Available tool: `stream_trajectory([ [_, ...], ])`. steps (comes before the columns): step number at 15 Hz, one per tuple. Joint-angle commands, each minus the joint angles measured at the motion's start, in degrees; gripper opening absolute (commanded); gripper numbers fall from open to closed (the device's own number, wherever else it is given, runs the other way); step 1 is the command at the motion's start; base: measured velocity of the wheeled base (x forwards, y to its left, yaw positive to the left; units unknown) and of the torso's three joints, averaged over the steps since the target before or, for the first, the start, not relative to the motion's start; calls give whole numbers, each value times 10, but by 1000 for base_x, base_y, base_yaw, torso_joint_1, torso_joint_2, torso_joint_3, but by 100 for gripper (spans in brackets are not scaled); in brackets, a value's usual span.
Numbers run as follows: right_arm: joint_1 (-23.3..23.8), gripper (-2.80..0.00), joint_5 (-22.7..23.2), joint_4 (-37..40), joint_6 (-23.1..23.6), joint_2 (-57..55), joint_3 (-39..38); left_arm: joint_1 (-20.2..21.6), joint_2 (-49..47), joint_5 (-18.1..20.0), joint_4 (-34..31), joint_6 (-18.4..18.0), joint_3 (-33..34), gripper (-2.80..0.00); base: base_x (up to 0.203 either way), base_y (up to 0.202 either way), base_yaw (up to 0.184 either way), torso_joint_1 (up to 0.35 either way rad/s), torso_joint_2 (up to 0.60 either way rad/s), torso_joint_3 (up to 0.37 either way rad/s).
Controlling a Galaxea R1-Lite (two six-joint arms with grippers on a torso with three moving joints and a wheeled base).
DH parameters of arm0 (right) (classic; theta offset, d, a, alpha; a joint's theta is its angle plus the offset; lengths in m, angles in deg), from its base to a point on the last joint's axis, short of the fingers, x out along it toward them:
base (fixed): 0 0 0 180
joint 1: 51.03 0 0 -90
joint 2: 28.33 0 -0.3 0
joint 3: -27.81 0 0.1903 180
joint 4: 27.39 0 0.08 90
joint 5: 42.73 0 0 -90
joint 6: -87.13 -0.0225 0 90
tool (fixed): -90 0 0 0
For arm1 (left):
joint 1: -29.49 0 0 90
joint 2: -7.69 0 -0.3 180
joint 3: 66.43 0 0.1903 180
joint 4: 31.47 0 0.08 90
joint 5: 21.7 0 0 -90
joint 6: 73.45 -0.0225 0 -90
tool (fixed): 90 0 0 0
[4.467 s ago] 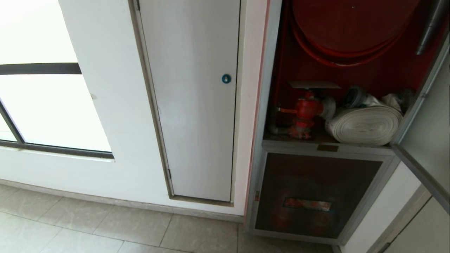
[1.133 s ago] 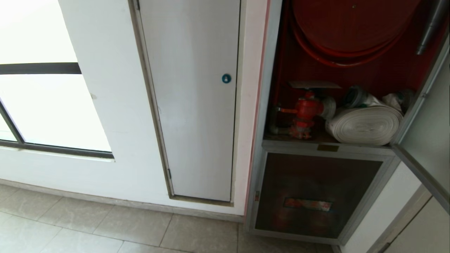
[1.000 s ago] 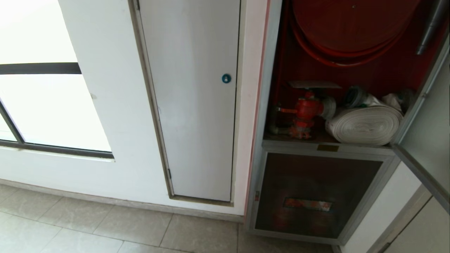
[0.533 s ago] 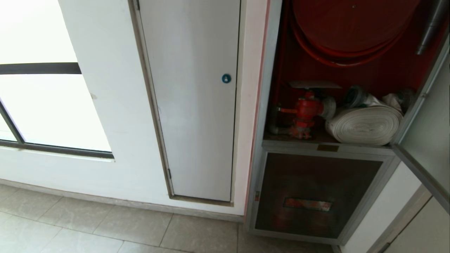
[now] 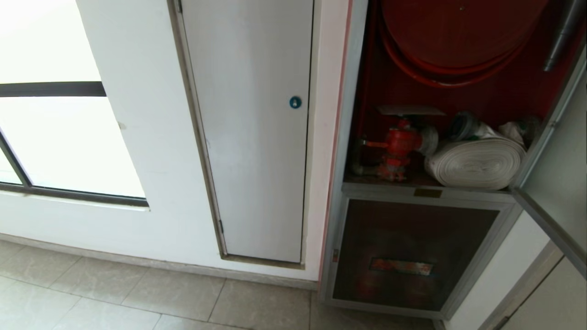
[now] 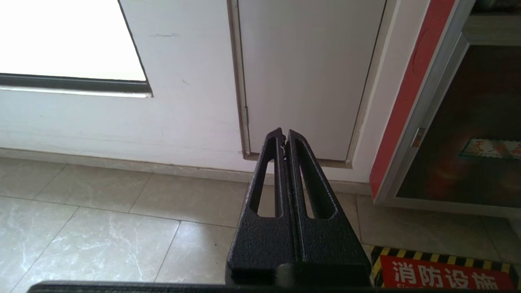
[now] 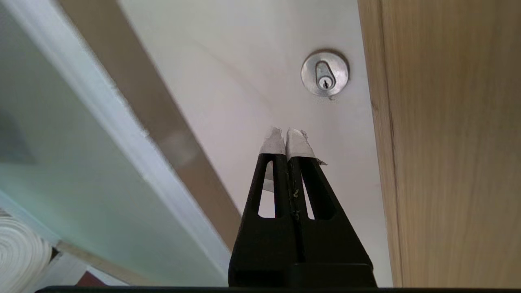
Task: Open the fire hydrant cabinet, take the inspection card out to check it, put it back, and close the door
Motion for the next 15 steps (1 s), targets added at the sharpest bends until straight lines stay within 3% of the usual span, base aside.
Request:
stream_trajectory([
  [1,5,-280,17,1,-1,-27,12,0,-1,0,0,0,0,-280,0,0,0,0,0,0],
  [6,4,-280,98,5,2,-34,25,0,-1,0,0,0,0,-280,0,0,0,0,0,0],
  [15,-40,-280,111,6,2,7,1,0,-1,0,0,0,0,-280,0,0,0,0,0,0],
])
